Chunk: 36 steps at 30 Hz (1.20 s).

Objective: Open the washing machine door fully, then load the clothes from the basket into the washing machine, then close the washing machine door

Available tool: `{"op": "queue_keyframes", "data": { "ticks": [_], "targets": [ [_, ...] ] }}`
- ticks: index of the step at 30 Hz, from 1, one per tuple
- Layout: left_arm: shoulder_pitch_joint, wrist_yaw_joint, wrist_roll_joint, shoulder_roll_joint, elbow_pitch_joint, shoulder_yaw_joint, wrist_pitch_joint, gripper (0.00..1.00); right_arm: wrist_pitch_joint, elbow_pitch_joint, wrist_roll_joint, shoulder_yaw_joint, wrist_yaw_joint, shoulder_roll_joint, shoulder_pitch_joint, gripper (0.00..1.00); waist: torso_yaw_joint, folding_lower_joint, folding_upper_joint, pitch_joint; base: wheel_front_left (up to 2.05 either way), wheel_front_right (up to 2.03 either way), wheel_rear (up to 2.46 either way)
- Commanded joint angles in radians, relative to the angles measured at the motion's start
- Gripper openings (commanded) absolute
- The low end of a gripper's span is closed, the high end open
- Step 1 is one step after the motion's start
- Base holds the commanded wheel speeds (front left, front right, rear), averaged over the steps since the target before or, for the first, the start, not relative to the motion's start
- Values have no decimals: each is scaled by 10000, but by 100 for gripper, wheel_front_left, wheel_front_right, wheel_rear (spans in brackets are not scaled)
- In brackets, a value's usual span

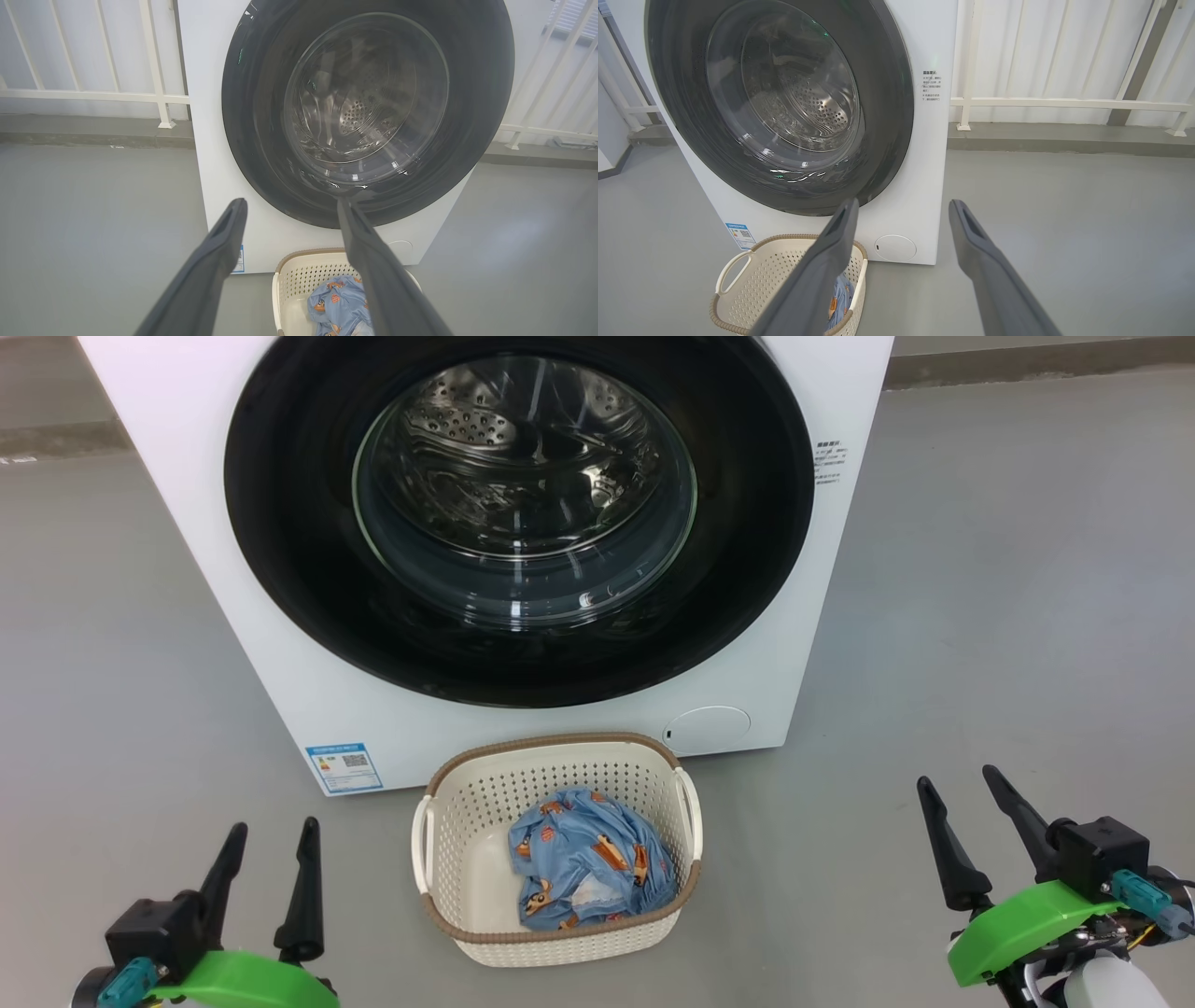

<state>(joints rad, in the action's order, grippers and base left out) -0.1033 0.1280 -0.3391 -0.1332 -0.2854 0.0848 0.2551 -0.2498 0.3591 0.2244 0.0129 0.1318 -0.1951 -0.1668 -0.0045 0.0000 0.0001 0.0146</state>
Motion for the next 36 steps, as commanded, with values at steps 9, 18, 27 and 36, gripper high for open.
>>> {"op": "queue_keyframes", "data": {
  "ticks": [9,18,27,36],
  "targets": [
    [-394,27,116,-284,-11,-249,67,100,-110,390,-204,24,-11,34,-779,100,18,0,-1,49,0,0,0],
    [-439,27,208,-286,-259,-242,67,100,209,704,-385,-221,-11,191,-922,100,33,0,-1,72,0,0,0],
    [-434,27,151,-303,-427,-281,67,100,304,824,-494,-356,-11,238,-984,100,36,0,-1,88,0,0,0],
    [-469,27,-236,-280,-315,-225,67,100,336,739,-602,-396,-11,304,-959,100,50,0,-1,90,0,0,0]
  ]
}}
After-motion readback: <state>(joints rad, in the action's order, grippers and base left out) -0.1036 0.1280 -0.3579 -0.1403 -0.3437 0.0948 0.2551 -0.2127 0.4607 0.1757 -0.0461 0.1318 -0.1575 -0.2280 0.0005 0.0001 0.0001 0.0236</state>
